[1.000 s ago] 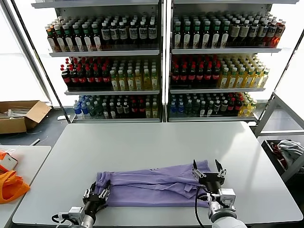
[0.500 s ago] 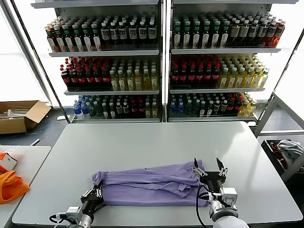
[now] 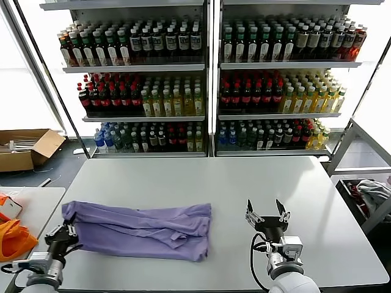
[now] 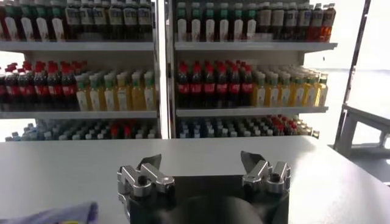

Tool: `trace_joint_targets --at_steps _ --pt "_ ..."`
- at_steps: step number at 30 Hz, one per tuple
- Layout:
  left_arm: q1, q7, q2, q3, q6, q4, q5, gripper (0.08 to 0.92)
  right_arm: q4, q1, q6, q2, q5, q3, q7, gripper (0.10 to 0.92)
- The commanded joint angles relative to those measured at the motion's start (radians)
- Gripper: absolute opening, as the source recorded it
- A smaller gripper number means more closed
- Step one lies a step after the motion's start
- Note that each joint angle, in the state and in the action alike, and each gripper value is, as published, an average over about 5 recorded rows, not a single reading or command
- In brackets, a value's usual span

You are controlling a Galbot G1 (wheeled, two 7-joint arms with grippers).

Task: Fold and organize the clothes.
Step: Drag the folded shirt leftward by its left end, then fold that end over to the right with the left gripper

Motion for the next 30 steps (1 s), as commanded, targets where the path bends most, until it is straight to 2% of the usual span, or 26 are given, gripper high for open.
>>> trace_joint_targets --at_steps 1,8,14,22,30 --pt "-0.005 0.020 0.196 -0.170 -0.039 0.069 0.038 0.107 -0.013 0.012 -0.001 0.010 -0.002 -0.001 0.001 0.823" --pt "0.005 0.015 0.034 0.103 -0.004 -0.066 0.066 0.107 0.015 -0.017 -0.003 0.017 -0.012 0.015 -0.001 0.823" --pt "-0.007 -0.011 -0.055 0.348 0.068 -0.158 0.060 0.107 0.052 -0.045 -0.007 0.019 -0.024 0.034 -0.002 0.823" --pt "-0.039 -0.044 -0.113 0.551 0.163 -0.210 0.037 0.107 0.091 -0.086 -0.006 0.035 -0.049 0.033 -0.005 0.823" --pt "-0.091 -0.067 -0.100 0.606 0.231 -0.222 0.000 0.107 0.101 -0.132 0.013 0.050 -0.061 0.048 -0.007 0.823"
